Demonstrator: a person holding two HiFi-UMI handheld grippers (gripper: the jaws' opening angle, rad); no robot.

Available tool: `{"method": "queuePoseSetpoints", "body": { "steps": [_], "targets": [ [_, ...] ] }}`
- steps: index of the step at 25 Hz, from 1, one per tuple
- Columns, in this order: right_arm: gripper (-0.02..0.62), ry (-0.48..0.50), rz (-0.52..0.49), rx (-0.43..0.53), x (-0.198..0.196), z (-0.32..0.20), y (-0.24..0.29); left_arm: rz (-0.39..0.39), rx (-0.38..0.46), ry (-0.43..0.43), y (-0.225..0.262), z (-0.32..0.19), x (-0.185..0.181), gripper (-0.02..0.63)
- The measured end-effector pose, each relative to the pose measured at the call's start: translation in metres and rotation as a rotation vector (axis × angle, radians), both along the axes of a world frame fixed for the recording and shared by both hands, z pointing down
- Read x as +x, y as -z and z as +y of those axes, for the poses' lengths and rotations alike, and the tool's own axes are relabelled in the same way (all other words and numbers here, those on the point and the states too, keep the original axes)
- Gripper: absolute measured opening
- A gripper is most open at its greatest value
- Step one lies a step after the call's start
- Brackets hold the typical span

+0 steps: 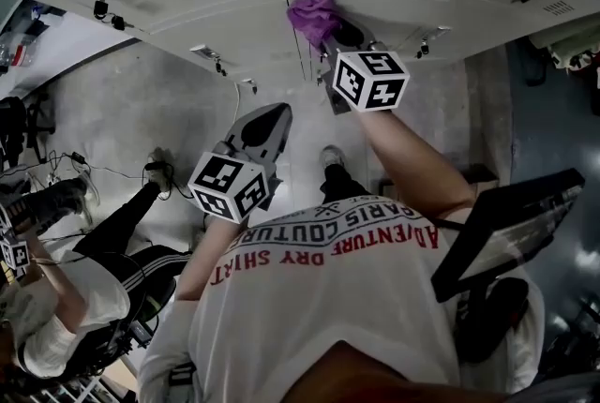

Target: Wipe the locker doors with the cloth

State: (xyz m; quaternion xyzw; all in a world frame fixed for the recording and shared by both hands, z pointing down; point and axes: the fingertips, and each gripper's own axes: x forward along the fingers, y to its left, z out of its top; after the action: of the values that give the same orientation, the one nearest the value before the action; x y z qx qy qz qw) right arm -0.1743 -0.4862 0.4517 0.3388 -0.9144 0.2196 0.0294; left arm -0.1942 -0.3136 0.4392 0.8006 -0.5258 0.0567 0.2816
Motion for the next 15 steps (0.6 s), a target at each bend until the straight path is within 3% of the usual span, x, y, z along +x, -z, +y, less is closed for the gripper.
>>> {"method": "queuePoseSetpoints", "body": {
  "steps": [6,15],
  "targets": [
    [0.067,-0.026,0.0,0.008,0.009,-0.005,0.0,0.005,-0.01,-0.011,-0.004,-0.001,0.005,0.002],
    [0.067,-0.126,0.03,0.056,0.071,-0.026,0.001,0.015,-0.017,-0.049,-0.008,-0.007,0.019,0.002]
  ]
}}
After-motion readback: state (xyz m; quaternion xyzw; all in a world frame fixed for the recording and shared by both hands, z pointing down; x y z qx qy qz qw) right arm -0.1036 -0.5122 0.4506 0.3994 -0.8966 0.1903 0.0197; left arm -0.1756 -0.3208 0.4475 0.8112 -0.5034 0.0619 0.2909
